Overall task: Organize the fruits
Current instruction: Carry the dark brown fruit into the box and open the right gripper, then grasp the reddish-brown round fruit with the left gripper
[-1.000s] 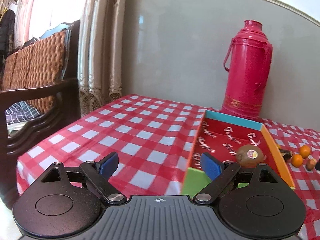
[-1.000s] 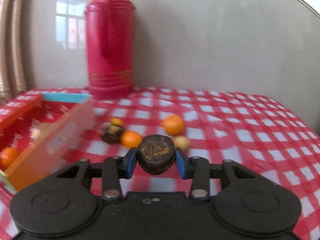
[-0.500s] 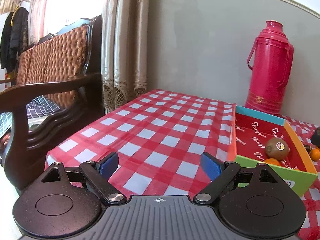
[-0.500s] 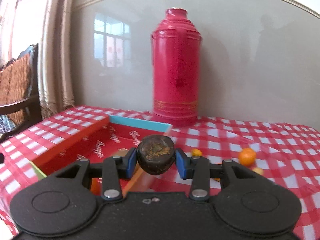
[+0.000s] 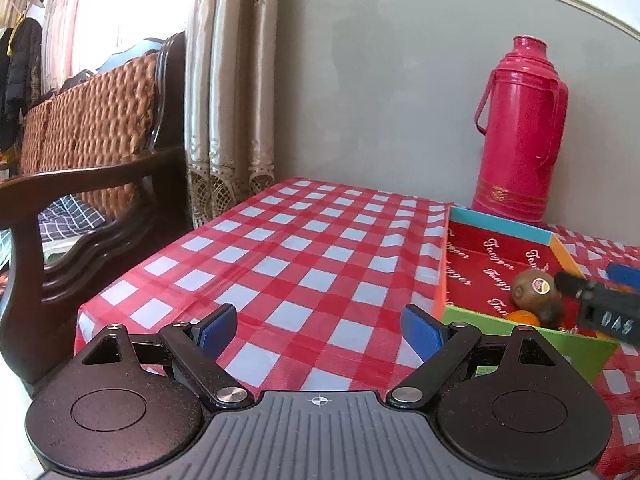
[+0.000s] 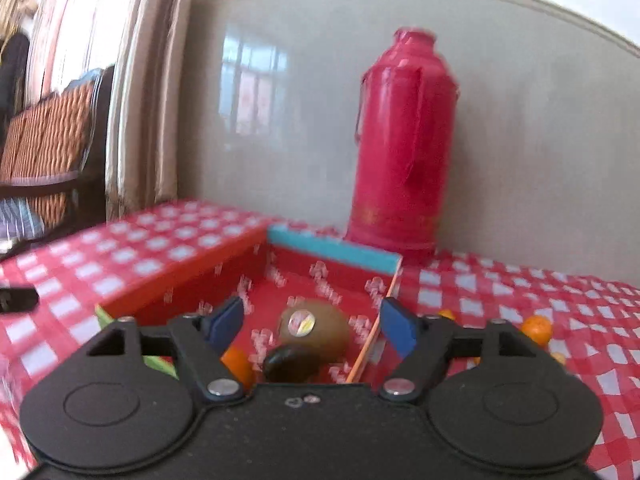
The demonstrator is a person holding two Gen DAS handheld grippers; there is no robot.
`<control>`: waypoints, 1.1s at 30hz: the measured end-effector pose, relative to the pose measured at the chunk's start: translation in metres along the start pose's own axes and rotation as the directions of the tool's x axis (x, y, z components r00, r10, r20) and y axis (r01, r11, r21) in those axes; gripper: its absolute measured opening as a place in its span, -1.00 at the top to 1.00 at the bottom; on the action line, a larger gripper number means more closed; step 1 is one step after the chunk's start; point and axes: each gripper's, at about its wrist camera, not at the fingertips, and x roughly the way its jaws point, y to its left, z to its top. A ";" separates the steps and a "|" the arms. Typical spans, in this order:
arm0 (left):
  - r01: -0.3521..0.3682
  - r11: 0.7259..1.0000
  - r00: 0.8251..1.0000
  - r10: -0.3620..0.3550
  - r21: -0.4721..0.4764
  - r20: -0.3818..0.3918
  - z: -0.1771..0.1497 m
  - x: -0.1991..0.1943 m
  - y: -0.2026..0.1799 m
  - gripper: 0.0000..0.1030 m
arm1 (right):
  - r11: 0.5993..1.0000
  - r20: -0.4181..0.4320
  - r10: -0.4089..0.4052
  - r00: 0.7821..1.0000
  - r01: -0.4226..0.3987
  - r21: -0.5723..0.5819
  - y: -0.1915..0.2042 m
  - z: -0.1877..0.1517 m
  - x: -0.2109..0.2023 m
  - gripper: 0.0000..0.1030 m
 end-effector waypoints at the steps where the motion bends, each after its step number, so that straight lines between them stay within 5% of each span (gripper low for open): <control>1: 0.004 1.000 1.000 -0.004 0.005 0.000 0.000 0.000 -0.002 -0.71 | 1.000 0.011 -0.012 1.000 0.012 0.007 -0.003 0.001 -0.003 -0.41; 15: 0.063 0.998 0.998 -0.063 0.013 0.019 0.008 -0.004 -0.035 -0.72 | 0.925 -0.074 -0.233 0.970 0.245 0.291 -0.121 -0.011 -0.018 -0.70; 24: 0.139 0.989 0.989 -0.141 0.052 0.033 0.012 -0.011 -0.083 -0.72 | 0.888 -0.084 -0.348 0.934 0.357 0.289 -0.175 -0.027 -0.038 -0.73; 33: 0.265 0.957 0.963 -0.269 0.114 0.021 0.008 -0.013 -0.163 -0.72 | 0.864 -0.106 -0.400 0.910 0.413 0.286 -0.221 -0.043 -0.061 -0.73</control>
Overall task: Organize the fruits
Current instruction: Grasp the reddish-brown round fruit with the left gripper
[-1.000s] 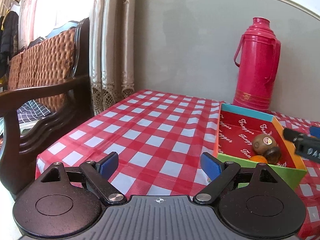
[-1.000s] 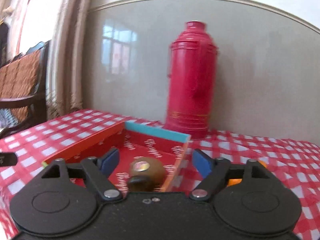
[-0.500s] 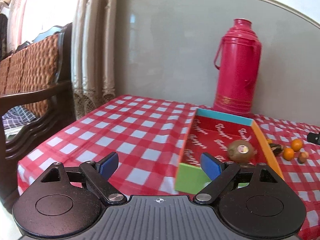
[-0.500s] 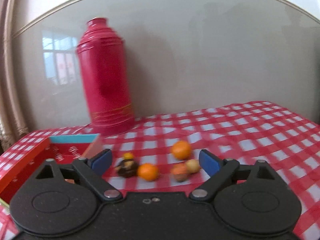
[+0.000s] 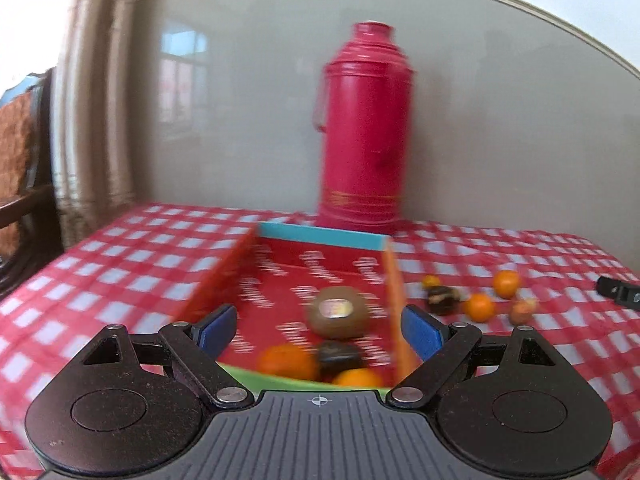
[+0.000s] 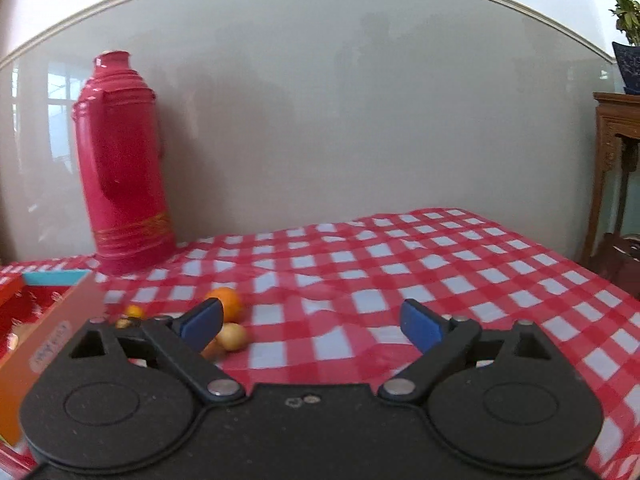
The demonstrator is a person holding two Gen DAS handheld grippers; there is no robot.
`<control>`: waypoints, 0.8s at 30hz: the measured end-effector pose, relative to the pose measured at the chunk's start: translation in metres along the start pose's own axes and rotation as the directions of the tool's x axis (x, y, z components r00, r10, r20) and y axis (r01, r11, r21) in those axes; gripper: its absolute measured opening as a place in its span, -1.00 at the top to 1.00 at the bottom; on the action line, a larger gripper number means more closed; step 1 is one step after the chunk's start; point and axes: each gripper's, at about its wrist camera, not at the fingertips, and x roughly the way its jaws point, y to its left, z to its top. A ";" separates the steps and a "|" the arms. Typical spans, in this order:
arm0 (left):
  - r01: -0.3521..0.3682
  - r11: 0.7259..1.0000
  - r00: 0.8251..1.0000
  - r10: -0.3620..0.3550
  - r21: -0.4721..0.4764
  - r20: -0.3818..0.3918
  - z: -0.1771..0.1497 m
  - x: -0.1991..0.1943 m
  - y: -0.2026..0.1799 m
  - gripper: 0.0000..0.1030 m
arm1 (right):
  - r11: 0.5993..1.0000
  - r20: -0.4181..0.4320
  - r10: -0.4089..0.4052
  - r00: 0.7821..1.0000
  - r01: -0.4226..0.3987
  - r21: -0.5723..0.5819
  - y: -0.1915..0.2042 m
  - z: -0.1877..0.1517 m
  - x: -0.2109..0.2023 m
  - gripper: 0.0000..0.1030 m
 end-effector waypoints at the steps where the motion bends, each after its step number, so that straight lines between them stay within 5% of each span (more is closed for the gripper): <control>1: 0.021 1.000 1.000 -0.021 0.009 0.003 0.000 0.002 -0.011 -0.72 | 1.000 0.000 -0.003 1.000 0.003 0.003 -0.006 -0.001 -0.001 -0.73; 15: 0.185 0.980 0.982 -0.182 0.074 -0.042 -0.003 0.047 -0.117 -0.71 | 0.994 0.015 -0.109 0.994 0.109 0.028 -0.068 -0.002 0.008 -0.74; 16: 0.190 0.979 0.981 -0.186 0.078 -0.058 -0.004 0.051 -0.122 -0.63 | 0.993 0.017 -0.116 0.993 0.115 0.025 -0.071 -0.002 0.009 -0.74; 17: 0.200 0.977 0.978 -0.194 0.080 -0.076 -0.004 0.057 -0.128 -0.22 | 0.992 0.019 -0.122 0.992 0.122 0.018 -0.072 -0.002 0.010 -0.74; 19: 0.228 0.971 0.968 -0.217 0.075 -0.127 -0.005 0.069 -0.139 0.13 | 0.992 0.022 -0.123 0.992 0.123 0.011 -0.075 -0.002 0.011 -0.74; 24: 0.247 0.965 0.962 -0.233 0.087 -0.145 -0.009 0.081 -0.165 0.13 | 0.995 0.005 -0.099 0.995 0.099 0.000 -0.075 -0.003 0.016 -0.73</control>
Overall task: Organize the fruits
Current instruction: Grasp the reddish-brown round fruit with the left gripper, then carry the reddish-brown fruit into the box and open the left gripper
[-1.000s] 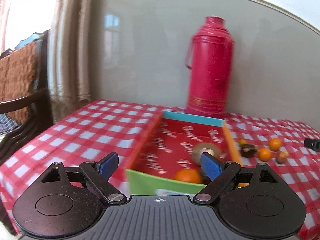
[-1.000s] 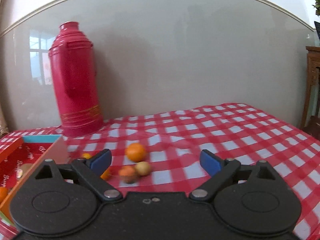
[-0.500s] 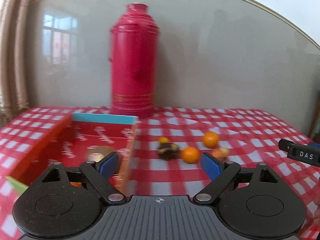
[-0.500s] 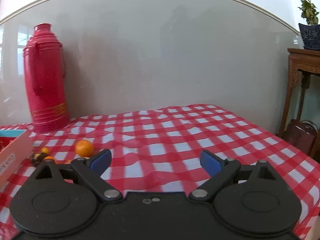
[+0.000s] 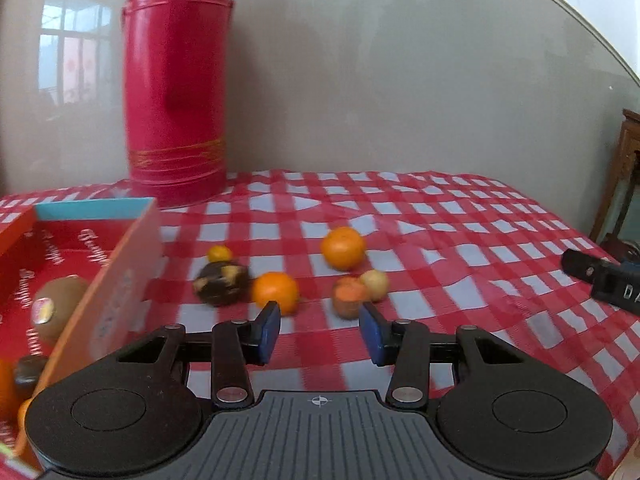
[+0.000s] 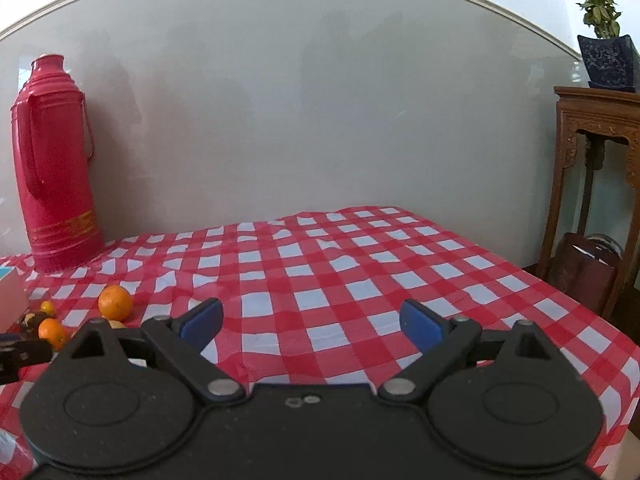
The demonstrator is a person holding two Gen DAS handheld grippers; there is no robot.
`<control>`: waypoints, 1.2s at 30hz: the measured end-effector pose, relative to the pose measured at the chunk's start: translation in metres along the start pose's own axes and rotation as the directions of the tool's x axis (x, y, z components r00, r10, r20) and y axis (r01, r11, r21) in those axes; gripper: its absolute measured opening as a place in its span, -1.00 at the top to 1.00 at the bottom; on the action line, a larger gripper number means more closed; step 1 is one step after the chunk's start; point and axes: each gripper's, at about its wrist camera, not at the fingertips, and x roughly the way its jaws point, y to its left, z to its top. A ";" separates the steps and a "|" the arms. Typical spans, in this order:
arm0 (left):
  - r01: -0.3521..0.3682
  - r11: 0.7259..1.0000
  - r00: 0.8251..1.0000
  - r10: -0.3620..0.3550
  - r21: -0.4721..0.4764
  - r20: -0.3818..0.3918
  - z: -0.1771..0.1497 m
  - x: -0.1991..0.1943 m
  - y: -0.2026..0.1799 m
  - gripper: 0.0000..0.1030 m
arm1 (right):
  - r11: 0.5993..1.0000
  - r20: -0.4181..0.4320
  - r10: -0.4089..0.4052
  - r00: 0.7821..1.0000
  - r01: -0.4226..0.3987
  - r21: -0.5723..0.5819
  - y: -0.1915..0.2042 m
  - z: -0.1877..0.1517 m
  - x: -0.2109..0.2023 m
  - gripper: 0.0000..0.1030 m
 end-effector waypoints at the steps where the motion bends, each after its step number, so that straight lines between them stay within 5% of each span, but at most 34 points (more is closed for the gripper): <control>1: 0.000 1.000 1.000 0.000 0.010 -0.003 0.000 0.004 -0.005 0.13 | 1.000 -0.001 0.003 1.000 -0.003 -0.005 0.000 -0.001 0.000 -0.73; 20: -0.010 1.000 0.997 0.011 0.008 -0.070 0.006 0.050 -0.032 0.13 | 0.999 -0.052 -0.042 0.998 0.042 0.000 -0.030 -0.006 0.014 -0.73; 21: -0.014 1.000 0.997 0.015 0.009 -0.077 0.006 0.052 -0.033 0.16 | 0.999 -0.053 -0.046 0.998 0.046 -0.004 -0.030 -0.006 0.014 -0.73; 22: -0.021 1.000 0.996 0.022 0.010 -0.082 0.007 0.053 -0.033 0.41 | 0.999 -0.054 -0.048 0.997 0.048 -0.005 -0.031 -0.007 0.014 -0.73; 36: -0.020 0.998 0.999 0.021 0.052 -0.034 0.011 0.018 -0.021 0.44 | 0.999 -0.048 -0.033 0.998 0.033 0.016 -0.023 -0.005 0.010 -0.73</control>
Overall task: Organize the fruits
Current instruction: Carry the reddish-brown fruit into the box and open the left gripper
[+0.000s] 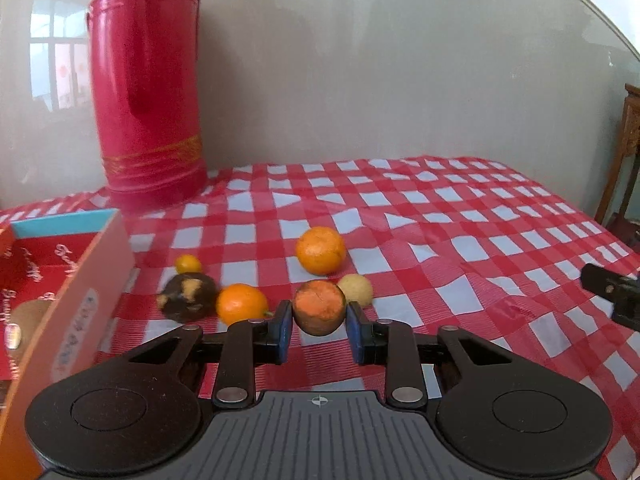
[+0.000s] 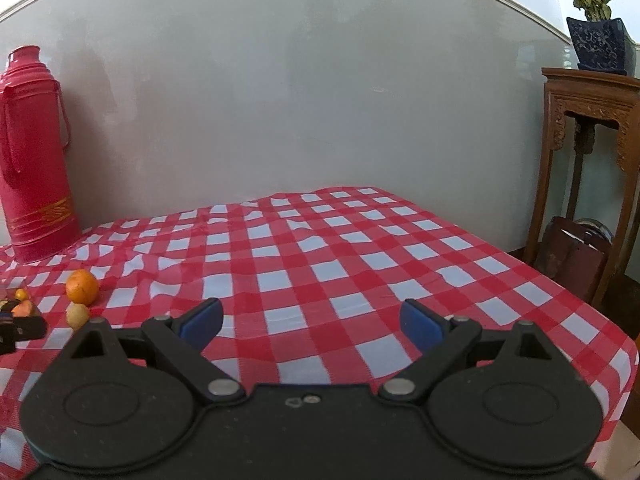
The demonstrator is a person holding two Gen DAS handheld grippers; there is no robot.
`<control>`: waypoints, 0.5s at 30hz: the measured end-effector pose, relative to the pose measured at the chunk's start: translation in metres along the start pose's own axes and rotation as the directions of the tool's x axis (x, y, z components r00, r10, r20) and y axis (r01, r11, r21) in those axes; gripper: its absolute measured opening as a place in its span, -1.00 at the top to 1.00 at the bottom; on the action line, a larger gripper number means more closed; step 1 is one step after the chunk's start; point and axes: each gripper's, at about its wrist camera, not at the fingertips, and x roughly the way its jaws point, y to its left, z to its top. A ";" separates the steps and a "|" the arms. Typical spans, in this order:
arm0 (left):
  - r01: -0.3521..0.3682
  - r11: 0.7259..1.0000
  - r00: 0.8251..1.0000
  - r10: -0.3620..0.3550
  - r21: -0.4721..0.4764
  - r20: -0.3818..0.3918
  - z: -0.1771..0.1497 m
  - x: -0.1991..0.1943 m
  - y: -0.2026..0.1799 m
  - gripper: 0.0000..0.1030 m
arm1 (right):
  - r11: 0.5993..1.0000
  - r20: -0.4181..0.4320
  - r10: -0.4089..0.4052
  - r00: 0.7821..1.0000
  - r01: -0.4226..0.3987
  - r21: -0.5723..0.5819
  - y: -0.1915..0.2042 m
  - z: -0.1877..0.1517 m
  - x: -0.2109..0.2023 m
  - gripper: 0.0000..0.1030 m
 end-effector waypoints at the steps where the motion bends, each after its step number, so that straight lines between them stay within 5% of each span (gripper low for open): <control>1: -0.003 1.000 1.000 0.003 0.003 0.006 0.000 -0.004 0.003 0.44 | 1.000 -0.001 0.002 1.000 -0.002 0.000 0.002 0.000 0.000 -0.73; 15: -0.083 0.995 0.994 0.087 -0.054 0.069 0.000 -0.056 0.074 0.44 | 0.998 -0.004 0.046 0.999 -0.046 -0.047 0.047 -0.003 -0.006 -0.74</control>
